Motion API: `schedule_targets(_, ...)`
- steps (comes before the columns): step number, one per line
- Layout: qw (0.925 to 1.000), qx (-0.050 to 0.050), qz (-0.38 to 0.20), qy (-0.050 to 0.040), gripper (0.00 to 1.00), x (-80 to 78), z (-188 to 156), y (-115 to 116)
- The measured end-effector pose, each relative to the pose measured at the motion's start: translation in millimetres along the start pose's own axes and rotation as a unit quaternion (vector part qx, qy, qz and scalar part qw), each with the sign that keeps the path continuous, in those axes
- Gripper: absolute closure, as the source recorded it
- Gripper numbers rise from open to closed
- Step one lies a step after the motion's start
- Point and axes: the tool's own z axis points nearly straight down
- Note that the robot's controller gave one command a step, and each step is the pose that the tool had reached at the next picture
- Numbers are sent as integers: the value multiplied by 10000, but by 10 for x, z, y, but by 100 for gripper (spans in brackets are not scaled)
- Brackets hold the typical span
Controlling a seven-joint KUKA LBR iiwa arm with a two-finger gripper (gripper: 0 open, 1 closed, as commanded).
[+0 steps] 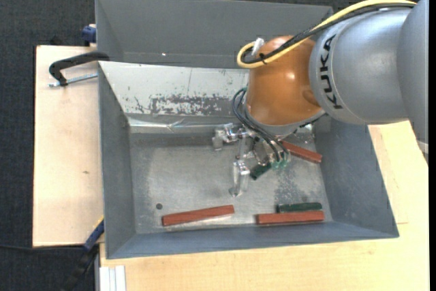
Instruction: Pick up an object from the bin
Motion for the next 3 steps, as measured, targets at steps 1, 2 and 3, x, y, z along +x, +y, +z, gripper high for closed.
schedule_targets(1,9997,-8,-251,-55,0,-14,-88,-115)
schedule_targets(2,9867,14,-1626,-49,0,-34,-21,-519)
schedule_targets(3,9870,2,-1610,-19,0,22,240,-636)
